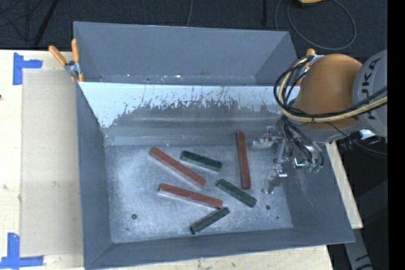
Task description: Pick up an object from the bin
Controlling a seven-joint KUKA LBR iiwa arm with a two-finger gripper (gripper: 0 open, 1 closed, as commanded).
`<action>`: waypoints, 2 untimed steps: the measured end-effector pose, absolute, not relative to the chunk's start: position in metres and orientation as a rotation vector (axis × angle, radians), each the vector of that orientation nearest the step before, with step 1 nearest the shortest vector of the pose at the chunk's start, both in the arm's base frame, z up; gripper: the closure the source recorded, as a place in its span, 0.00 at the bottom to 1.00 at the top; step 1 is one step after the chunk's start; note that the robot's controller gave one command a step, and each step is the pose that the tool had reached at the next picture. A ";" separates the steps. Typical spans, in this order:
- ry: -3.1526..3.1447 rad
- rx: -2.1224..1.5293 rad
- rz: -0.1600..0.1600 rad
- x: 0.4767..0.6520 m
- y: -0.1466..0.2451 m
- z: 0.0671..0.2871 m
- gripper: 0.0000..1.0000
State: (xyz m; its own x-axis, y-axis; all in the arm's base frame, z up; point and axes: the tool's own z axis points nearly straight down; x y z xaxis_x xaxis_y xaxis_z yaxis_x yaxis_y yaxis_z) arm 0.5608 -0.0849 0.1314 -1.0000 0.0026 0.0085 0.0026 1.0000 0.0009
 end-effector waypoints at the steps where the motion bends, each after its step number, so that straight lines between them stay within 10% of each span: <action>1: -3.140 -0.001 0.000 0.563 -0.085 0.136 0.00; 2: -3.146 0.059 0.001 0.537 -0.074 0.094 0.00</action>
Offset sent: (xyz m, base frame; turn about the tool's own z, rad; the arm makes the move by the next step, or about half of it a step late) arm -0.0391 0.0172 -0.0614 -0.0653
